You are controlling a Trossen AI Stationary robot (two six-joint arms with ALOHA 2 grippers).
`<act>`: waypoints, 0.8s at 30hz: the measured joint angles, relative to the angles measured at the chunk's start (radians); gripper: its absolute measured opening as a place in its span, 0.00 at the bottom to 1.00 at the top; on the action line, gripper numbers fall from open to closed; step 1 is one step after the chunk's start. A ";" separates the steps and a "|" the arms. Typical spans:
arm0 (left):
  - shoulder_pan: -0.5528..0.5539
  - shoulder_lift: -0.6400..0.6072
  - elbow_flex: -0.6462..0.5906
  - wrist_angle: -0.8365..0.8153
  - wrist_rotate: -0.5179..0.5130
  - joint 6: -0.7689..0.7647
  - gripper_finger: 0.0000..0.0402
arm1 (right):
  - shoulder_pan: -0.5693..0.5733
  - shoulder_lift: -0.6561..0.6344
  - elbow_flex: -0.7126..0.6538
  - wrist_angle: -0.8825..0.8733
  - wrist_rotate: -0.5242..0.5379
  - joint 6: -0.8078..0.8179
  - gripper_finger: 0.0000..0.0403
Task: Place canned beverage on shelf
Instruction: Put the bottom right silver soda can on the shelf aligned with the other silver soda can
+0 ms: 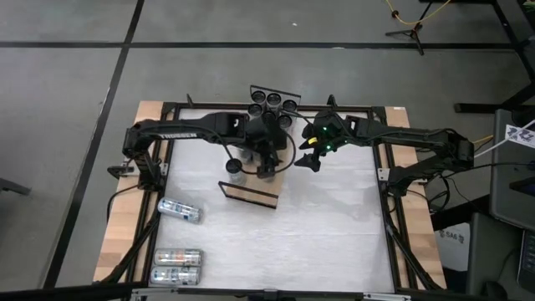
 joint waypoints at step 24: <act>-0.155 0.000 0.005 -0.244 0.039 -0.046 0.16 | 0.000 0.000 0.000 -0.001 0.000 0.000 0.96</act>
